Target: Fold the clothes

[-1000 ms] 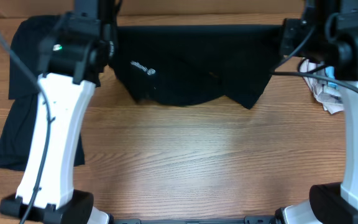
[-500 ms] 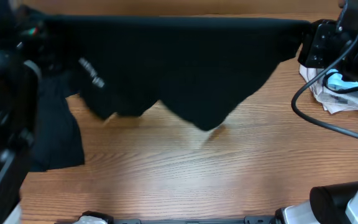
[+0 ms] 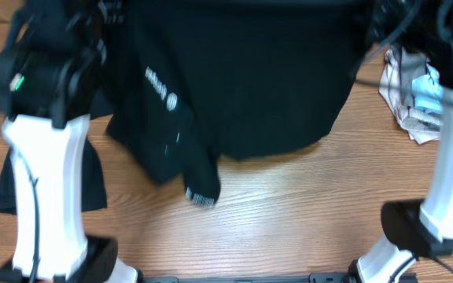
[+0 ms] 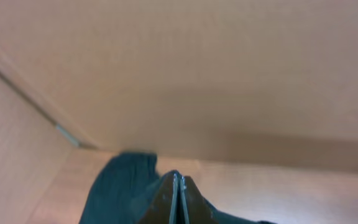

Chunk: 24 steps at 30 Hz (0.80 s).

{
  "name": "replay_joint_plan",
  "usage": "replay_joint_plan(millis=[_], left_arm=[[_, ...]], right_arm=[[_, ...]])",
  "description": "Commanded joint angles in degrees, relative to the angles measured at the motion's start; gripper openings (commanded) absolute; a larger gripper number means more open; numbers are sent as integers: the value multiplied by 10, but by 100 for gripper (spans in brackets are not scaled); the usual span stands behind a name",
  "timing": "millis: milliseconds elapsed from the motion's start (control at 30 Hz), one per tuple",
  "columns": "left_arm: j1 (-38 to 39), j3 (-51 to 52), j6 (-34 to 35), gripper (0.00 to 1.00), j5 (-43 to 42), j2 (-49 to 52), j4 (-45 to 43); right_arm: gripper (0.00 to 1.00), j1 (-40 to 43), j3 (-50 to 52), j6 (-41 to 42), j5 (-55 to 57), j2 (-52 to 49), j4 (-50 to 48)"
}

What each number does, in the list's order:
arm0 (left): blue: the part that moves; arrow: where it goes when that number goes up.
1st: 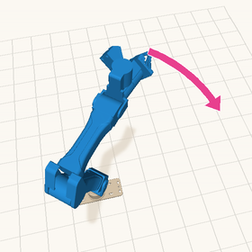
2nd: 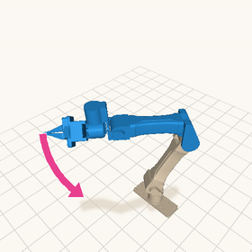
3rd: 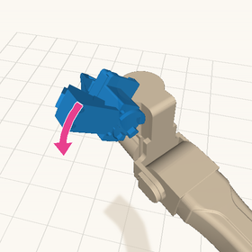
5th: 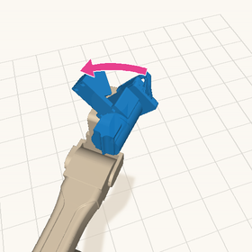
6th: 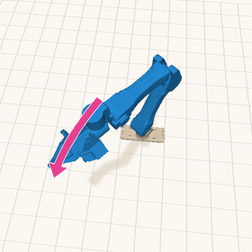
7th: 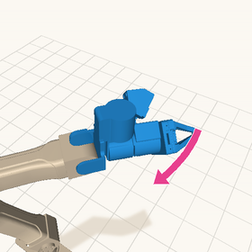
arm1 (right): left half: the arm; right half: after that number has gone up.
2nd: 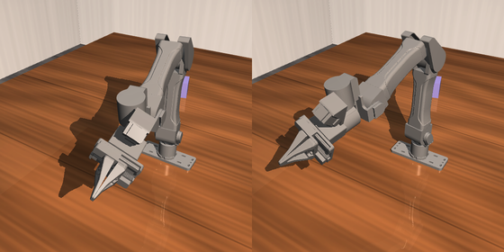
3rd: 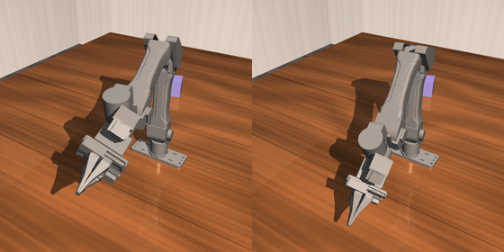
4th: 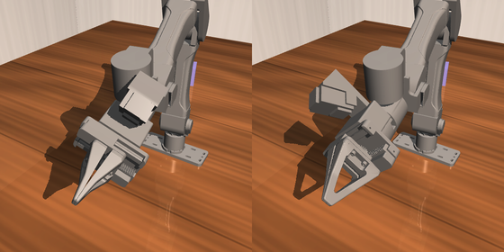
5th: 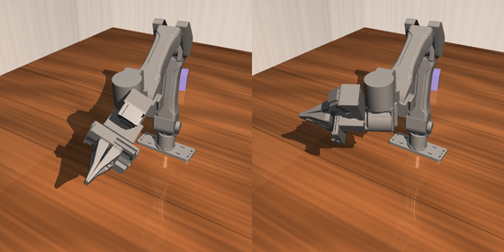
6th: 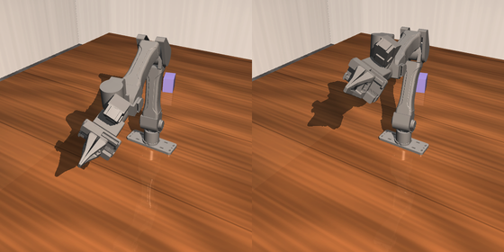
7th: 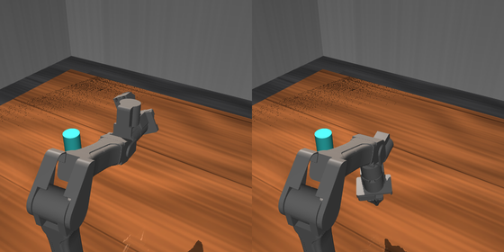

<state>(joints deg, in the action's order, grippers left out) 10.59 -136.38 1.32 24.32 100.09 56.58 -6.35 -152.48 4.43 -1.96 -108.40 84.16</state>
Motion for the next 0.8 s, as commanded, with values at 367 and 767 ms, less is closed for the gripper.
replay_joint_plan(millis=[367,767], left_arm=[[-50,-7,-102,4,41,41,-205],[-46,-5,-3,4,-152,77,199]], right_arm=[[4,39,-9,-51,49,-51,-189],[4,42,43,-49,18,-118,30]])
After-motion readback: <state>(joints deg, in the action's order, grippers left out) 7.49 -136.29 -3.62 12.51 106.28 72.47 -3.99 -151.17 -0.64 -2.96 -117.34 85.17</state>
